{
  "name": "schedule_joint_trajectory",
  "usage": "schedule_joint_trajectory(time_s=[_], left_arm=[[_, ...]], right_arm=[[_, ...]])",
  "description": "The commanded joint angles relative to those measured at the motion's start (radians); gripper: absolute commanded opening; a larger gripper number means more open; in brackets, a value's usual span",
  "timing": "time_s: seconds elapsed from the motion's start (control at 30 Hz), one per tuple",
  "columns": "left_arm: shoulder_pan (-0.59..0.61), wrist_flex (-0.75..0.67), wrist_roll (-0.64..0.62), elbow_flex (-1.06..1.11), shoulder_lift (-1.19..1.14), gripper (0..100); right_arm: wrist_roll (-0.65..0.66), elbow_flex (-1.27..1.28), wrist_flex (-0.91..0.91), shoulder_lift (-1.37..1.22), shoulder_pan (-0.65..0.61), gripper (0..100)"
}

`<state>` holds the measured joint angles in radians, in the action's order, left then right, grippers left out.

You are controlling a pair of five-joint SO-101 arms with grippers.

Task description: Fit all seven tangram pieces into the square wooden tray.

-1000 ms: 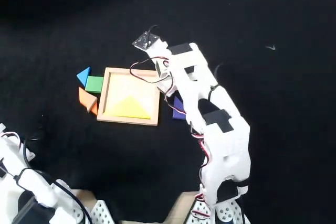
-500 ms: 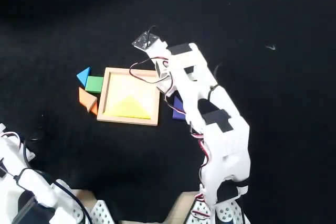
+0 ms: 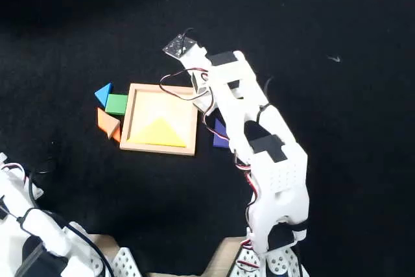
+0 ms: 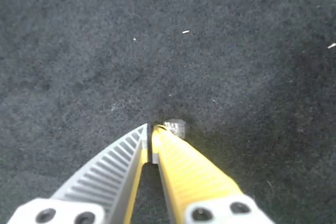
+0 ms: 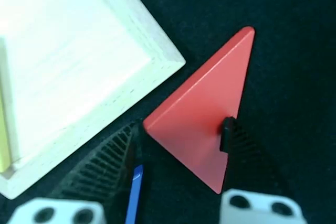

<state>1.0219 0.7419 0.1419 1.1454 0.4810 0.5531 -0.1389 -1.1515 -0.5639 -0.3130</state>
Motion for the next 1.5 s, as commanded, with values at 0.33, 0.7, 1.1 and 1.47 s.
schedule_joint_trajectory(time_s=[0.33,0.7,1.1,1.47], left_arm=[[-0.010,-0.017,-0.008,-0.005,0.009,3],[-0.010,-0.018,-0.008,-0.005,0.009,3],[-0.010,-0.020,-0.008,-0.005,0.009,3],[-0.010,-0.020,-0.008,-0.005,0.009,3]], right_arm=[[0.000,-0.025,0.061,-0.007,0.104,17.8],[-0.008,-0.050,0.044,-0.002,0.095,14.7],[-0.038,-0.120,0.048,-0.002,0.190,7.4],[-0.087,-0.213,0.049,-0.008,0.195,7.4]])
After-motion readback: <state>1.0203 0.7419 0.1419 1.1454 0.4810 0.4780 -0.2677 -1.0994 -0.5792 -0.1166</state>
